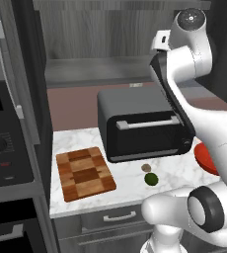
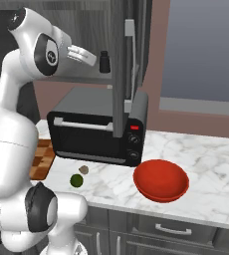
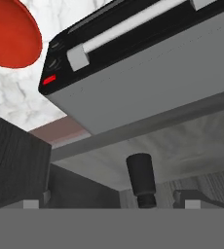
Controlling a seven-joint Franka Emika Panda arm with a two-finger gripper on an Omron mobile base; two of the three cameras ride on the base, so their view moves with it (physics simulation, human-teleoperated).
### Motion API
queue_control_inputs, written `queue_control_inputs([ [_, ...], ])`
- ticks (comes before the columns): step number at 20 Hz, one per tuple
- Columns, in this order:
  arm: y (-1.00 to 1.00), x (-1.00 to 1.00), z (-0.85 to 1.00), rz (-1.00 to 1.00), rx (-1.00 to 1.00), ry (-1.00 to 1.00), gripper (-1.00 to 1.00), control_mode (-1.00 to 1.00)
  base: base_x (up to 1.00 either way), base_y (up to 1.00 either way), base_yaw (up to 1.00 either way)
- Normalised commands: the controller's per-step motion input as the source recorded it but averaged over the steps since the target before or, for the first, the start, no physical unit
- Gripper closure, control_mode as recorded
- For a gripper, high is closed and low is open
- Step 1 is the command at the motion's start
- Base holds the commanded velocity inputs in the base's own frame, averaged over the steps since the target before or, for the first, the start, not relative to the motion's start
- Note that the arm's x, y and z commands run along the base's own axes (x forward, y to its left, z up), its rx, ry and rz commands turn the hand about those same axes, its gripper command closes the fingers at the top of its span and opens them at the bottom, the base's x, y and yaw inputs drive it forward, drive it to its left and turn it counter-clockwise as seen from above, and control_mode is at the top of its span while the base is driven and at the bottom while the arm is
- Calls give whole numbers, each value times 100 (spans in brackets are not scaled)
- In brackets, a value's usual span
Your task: Open the cabinet. Place the bowl and condiment on the counter. Then place the lime and garlic on the cutting board.
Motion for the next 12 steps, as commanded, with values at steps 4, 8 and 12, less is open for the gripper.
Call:
queue_control_inputs([
  [4, -10, 29, 0, 0, -5, 0, -100, -100, 0, 0, 0],
  [8, -8, 29, 0, 0, -5, 0, -100, -100, 0, 0, 0],
  [12, -1, 33, 0, 0, -4, 0, -100, -100, 0, 0, 0],
])
